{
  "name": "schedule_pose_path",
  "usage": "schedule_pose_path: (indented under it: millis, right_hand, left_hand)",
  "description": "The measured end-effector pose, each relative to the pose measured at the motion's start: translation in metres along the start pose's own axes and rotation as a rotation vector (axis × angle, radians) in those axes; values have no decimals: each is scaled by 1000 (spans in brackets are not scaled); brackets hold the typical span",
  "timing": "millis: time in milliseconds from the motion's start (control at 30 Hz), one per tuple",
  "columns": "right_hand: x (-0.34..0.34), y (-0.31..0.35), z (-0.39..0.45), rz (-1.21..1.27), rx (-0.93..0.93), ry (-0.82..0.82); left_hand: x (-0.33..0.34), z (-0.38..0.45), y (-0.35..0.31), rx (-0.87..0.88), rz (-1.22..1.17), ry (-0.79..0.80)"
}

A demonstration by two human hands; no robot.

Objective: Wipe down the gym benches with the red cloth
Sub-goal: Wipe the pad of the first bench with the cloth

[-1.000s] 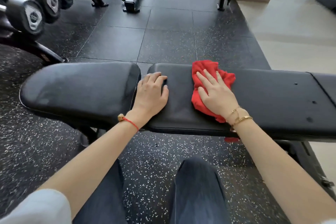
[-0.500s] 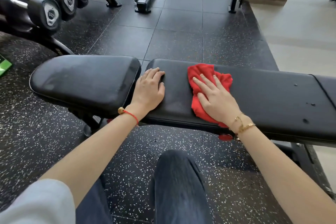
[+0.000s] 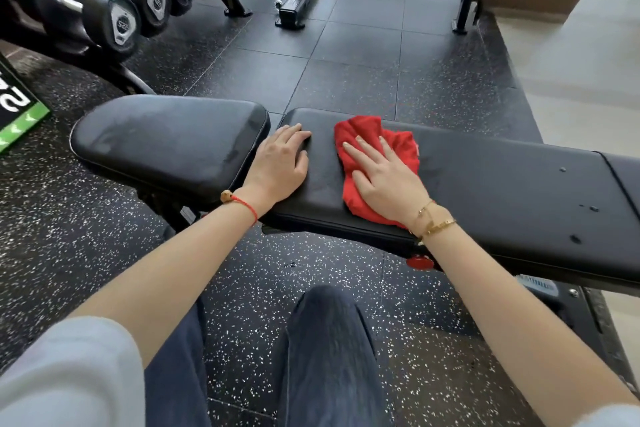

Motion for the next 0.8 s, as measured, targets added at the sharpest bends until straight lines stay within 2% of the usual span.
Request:
schedule_pose_path:
  millis: [133,267,367,533,700,800]
  right_hand:
    - [-13,-21,-40,31,-8,-100]
    - [-11,-53,-30,-206,117,39]
    - [-14,-58,5,-236,221,117]
    - [-6,-10,40,-142,176,84]
    - [-1,16,0,62,74,-34]
    - [-3,1,-33,195,110,-108]
  left_hand:
    - [1,0,1,13,1,22]
    - [1,0,2,19,-6,22]
    - [0,0,1,31,-15,-1]
    - [-2,2,3,52,-22,-59]
    - [-3,2,6,63,-42,-83]
    - [-4,1,6,78,-52,-89]
Point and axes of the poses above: each hand's wrist, its own z-axis towards the middle knuckle, its own x-axis out of the palm, y = z × x, the point moved 7 cm from there along z, towards the middle knuckle, and after that the axes turned 13 degrees about y, right-handed, at the moved point
